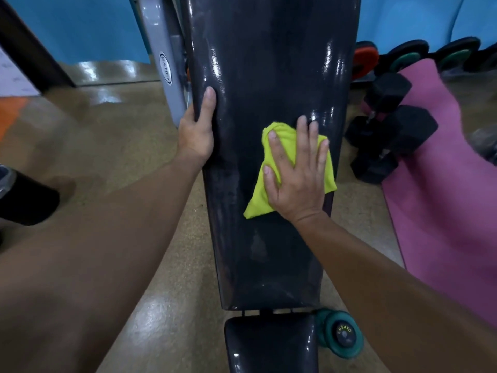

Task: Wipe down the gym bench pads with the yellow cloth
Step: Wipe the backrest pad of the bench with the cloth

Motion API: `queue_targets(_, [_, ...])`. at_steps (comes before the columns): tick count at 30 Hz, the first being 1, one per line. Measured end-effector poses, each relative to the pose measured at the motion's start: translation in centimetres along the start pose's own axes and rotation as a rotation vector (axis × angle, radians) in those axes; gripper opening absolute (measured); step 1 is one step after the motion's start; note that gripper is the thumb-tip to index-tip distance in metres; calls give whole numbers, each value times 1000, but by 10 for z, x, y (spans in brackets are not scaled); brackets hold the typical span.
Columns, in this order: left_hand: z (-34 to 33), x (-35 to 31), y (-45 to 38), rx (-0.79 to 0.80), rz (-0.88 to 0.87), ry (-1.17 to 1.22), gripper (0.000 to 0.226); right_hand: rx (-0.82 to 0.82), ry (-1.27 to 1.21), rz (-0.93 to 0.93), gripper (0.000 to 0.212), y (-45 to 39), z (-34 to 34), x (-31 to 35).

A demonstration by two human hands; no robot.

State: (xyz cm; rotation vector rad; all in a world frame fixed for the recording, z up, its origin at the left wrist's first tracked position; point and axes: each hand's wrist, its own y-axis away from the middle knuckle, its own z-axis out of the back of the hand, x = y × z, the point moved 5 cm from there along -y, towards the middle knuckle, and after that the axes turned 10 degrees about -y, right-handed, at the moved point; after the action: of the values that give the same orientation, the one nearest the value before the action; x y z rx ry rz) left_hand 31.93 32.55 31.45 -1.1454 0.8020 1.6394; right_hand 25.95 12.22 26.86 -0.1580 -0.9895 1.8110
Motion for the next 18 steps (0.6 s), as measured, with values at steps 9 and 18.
queue_targets(9, [-4,5,-1,-38,27,-21,55,-57,-3,-120,58,-9,6,-12])
queue_targets(18, [-4,2,0,-60,27,-74,54,-3,18,-48,56,14,9,-25])
